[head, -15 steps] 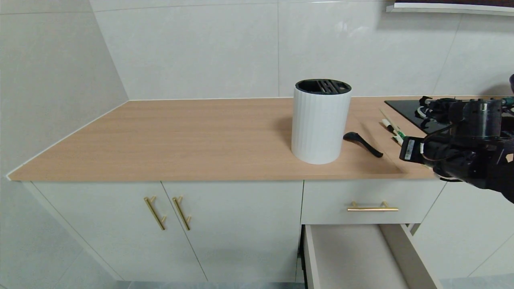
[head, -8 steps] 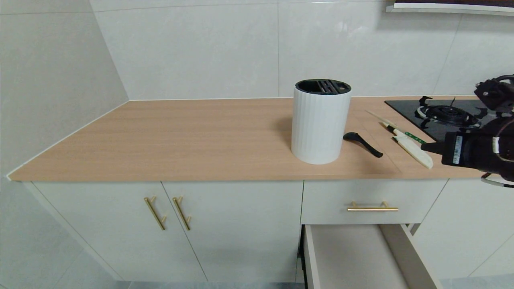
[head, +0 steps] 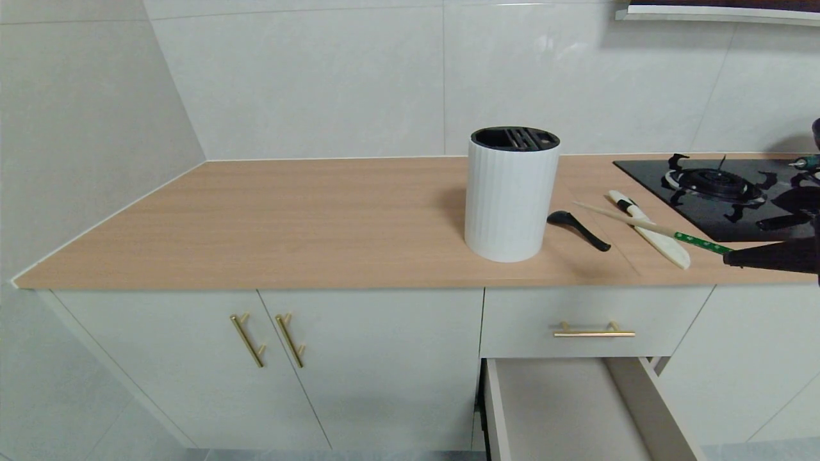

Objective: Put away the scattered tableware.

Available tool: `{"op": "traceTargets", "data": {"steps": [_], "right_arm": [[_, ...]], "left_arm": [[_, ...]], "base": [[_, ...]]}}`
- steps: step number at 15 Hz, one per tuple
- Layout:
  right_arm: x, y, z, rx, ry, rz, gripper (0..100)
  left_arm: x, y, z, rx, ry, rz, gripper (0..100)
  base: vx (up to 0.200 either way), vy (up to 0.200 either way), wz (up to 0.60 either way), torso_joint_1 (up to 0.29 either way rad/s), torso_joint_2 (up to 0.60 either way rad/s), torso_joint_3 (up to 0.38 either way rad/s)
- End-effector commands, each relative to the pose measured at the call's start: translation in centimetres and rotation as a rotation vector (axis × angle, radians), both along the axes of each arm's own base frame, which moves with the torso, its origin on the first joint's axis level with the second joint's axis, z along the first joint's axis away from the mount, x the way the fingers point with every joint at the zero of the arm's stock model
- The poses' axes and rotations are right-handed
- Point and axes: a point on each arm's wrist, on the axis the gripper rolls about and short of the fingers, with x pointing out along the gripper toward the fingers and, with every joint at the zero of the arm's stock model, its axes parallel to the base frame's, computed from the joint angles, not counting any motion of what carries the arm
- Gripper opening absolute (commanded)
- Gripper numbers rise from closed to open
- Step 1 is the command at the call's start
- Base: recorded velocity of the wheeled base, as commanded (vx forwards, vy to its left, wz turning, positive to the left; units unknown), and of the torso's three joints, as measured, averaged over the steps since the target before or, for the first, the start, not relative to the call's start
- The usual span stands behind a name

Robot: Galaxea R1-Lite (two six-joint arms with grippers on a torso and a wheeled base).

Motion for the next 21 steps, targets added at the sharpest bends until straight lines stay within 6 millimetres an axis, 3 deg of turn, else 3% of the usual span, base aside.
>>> {"op": "traceTargets", "data": {"steps": [1, 5, 6, 11, 17, 21], "right_arm": [[-0.7, 0.0, 1.2, 0.032, 0.015, 0.058, 0], [-0.6, 0.2, 0.9, 0.024, 0.091, 0.082, 0], [0.1, 1.4, -0.2, 0.001, 0.178, 0.137, 0], [1.6, 3.2, -2.8, -0.061, 0.371, 0.2, 0], [3.5, 4.9, -9.3, -0.191, 0.659, 0.197, 0], [5.5, 5.5, -14.8, -0.271, 0.692, 0.074, 0]], "left_arm": [[0.0, 0.0, 0.0, -0.002, 0.001, 0.001, 100], [0.0, 0.0, 0.0, 0.0, 0.001, 0.001, 100], [0.0, 0.0, 0.0, -0.002, 0.001, 0.001, 100], [0.0, 0.0, 0.0, -0.002, 0.001, 0.001, 100], [0.0, 0.0, 0.0, 0.0, 0.001, 0.001, 100], [0.0, 0.0, 0.0, 0.0, 0.001, 0.001, 100]], "base": [[0.0, 0.0, 0.0, 0.0, 0.0, 0.0], [0.0, 0.0, 0.0, 0.0, 0.0, 0.0], [0.0, 0.0, 0.0, 0.0, 0.0, 0.0], [0.0, 0.0, 0.0, 0.0, 0.0, 0.0], [0.0, 0.0, 0.0, 0.0, 0.0, 0.0], [0.0, 0.0, 0.0, 0.0, 0.0, 0.0]]}}
